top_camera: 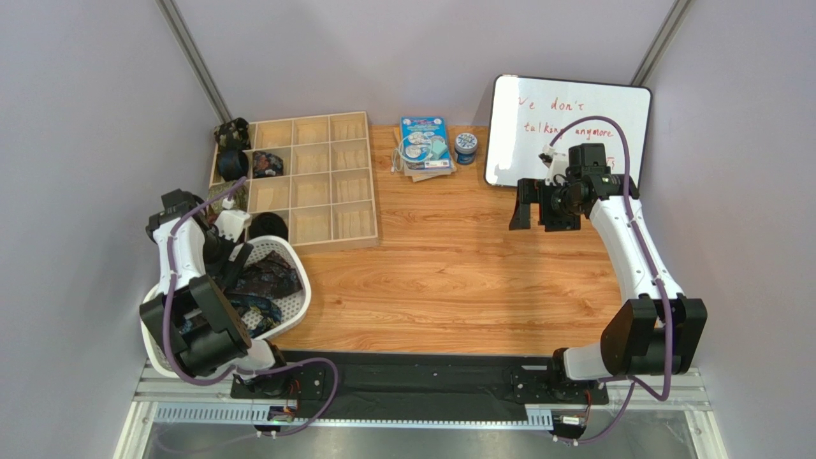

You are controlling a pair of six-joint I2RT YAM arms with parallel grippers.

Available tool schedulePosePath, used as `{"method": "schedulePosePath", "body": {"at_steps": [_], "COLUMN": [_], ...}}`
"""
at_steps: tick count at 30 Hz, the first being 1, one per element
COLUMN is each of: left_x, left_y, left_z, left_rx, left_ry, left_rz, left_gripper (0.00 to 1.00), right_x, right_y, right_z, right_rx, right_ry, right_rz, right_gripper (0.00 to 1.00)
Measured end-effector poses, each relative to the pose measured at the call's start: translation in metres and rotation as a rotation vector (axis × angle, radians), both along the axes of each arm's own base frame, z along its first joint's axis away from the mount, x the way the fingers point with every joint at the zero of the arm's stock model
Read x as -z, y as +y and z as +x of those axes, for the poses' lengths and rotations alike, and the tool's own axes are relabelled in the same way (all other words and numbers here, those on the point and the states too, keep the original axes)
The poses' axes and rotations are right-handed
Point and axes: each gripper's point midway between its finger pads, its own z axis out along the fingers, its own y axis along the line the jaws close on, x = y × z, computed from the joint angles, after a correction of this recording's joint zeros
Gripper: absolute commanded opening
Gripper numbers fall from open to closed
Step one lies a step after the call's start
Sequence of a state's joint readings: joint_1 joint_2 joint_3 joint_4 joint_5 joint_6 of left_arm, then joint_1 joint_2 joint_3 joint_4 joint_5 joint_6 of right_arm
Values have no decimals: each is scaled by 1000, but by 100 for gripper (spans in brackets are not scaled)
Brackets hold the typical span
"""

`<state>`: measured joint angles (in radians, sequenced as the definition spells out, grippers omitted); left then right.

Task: Roll the ties
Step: Pick up the tie from the bin.

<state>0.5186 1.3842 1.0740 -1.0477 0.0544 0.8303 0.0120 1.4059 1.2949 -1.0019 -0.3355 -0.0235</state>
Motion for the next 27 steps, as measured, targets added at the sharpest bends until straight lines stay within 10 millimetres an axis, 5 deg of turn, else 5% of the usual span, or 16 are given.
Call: {"method": "schedulePosePath", "body": {"at_steps": [8, 19, 25, 27], "left_x": [24, 41, 46, 46], "left_y": [16, 14, 15, 15], "left_z": [1, -3, -3, -3], "left_rx": [-43, -50, -53, -56], "left_ry": [40, 61, 67, 68], "left_rz": [-28, -53, -57, -58], "left_gripper": [84, 60, 33, 11], "right_x": [0, 0, 0, 0], "right_y": [0, 0, 0, 0], "right_z": [0, 0, 0, 0], "right_rx": [0, 0, 0, 0], "right_ry": [1, 1, 1, 1], "right_rz": [0, -1, -2, -2], "right_gripper": [100, 100, 100, 100]}}
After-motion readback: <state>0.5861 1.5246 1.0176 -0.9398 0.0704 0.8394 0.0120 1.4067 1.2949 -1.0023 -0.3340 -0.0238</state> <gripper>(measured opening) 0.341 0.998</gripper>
